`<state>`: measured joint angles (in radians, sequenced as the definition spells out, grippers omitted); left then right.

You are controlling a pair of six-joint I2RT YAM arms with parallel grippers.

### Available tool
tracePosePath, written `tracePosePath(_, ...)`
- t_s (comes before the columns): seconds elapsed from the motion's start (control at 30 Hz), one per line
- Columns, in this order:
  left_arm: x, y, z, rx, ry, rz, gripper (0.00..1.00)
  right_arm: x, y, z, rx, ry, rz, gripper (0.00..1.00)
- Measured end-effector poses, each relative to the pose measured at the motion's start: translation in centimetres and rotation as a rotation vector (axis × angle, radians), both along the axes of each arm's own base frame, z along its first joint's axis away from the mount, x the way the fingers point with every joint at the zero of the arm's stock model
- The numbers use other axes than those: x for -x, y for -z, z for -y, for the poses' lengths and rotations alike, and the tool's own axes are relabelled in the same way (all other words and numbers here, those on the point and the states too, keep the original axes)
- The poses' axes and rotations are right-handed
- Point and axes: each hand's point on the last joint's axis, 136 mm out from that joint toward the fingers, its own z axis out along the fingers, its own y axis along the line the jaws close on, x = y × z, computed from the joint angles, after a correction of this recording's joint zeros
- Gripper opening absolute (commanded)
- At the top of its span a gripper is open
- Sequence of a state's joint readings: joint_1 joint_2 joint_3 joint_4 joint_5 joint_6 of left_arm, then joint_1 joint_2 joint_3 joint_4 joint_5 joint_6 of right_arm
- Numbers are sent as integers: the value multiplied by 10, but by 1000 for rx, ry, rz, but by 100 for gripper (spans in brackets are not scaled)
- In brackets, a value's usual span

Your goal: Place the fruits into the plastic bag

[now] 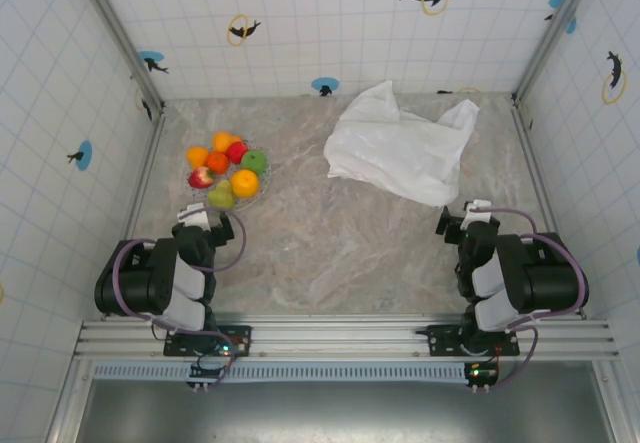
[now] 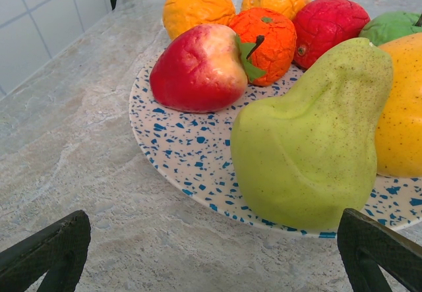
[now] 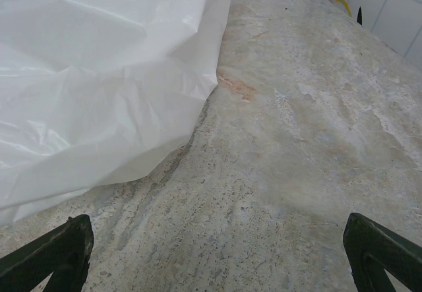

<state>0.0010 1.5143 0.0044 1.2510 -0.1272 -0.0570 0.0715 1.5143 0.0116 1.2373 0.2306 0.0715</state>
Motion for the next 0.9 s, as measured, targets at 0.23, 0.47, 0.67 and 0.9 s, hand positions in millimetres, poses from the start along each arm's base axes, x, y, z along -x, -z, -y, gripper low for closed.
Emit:
tracePosePath(0.23, 0, 0, 0, 0, 0, 0, 98, 0, 0, 0, -1, -1, 0, 100)
tracePosePath(0.47, 0, 0, -1, -1, -5, 1, 98, 0, -1, 0, 2, 3, 2, 100)
tracePosePath(0.67, 0, -25, -15, 18, -100, 61, 98, 0, -32, 2, 9, 42, 94, 100)
tracePosePath(0.9, -9, -60, -35, 185, -279, 116, 98, 13, -64, 21, -99, 183, 189, 100)
